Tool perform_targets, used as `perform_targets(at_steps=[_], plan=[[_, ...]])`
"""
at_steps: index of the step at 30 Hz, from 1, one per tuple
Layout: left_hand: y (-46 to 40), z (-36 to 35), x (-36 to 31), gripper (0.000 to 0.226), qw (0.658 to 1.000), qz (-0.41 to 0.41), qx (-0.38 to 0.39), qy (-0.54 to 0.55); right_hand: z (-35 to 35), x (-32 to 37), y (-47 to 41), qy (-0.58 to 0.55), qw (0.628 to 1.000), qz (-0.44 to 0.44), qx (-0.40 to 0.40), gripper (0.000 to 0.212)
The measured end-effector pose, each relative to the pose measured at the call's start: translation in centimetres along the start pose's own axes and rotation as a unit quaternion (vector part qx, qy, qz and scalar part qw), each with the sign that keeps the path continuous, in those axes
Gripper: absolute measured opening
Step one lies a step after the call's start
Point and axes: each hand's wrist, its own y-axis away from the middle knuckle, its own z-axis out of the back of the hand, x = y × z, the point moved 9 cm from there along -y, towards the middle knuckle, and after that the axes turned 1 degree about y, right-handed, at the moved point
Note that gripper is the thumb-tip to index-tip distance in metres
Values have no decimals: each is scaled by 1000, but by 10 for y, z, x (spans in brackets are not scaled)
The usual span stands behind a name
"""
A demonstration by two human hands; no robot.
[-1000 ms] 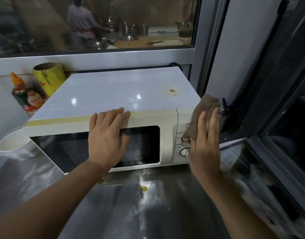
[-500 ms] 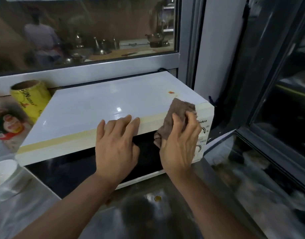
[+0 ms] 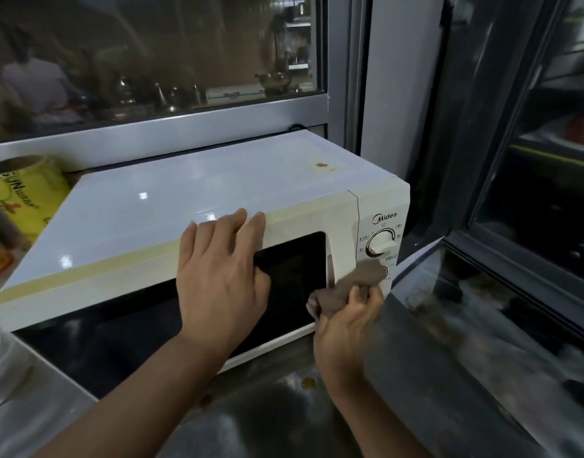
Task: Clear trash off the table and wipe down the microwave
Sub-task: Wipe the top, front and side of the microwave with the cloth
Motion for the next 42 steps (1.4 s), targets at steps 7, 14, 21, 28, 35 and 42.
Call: perform_targets(at_steps=[7,14,21,28,35,42], plan=[[1,-1,-3,62,1000,5,24,-9,10,10,-14,-56,998,-15,8,36],[-1,3,-6,63,999,4,37,-7,14,47,-64,-16,1000,-7,12,72],[-2,1,-4,58,1000,-3,12,-15,2,5,-21,-76,997,-22,-11,69],[0,1,-5,55,1000,10,11,-18,-8,-20,5,-187,976,-92,-62,54],[0,-3,-5,56,1000,14,9,-24,-30,-42,25,-201,964,-172,-10,50],[-1,-3,-7,58,998,20,42,-44,-36,-62,47,-122,957,-223,138,37]])
